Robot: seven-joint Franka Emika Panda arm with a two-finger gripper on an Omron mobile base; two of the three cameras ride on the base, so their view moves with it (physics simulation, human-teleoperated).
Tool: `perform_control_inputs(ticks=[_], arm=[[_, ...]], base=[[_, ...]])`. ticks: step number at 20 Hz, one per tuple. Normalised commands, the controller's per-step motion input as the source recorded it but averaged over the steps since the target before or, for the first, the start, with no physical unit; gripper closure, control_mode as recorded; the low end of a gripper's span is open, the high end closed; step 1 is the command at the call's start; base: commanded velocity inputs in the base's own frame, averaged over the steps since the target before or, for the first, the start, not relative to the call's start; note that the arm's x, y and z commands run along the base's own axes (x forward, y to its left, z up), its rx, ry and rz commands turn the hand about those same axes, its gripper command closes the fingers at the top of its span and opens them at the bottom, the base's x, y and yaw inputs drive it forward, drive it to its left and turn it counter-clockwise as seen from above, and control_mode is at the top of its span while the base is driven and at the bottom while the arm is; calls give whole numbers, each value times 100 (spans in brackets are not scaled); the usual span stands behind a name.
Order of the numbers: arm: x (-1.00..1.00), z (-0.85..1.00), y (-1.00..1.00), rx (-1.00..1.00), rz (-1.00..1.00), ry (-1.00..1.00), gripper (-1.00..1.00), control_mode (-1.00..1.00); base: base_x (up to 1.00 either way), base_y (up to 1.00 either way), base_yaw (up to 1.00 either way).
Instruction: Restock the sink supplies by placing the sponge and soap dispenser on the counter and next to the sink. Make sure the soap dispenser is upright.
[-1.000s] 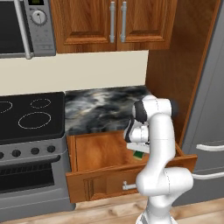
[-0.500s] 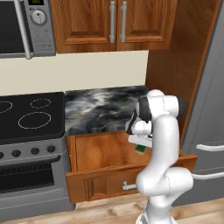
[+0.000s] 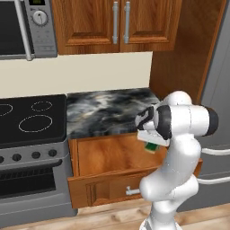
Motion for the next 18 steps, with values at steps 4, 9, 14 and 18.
perform_control_inputs(ticks=[4, 9, 14, 18], arm=[[-74, 100, 0, 0, -1, -2, 100, -100], [-60, 100, 0, 0, -2, -5, 100, -100], [-50, 100, 1, 0, -3, 0, 100, -100], [-27, 47, 24, -1, -2, 0, 100, -100]], base=[[0, 0, 0], [0, 0, 0], [0, 0, 0], [0, 0, 0]])
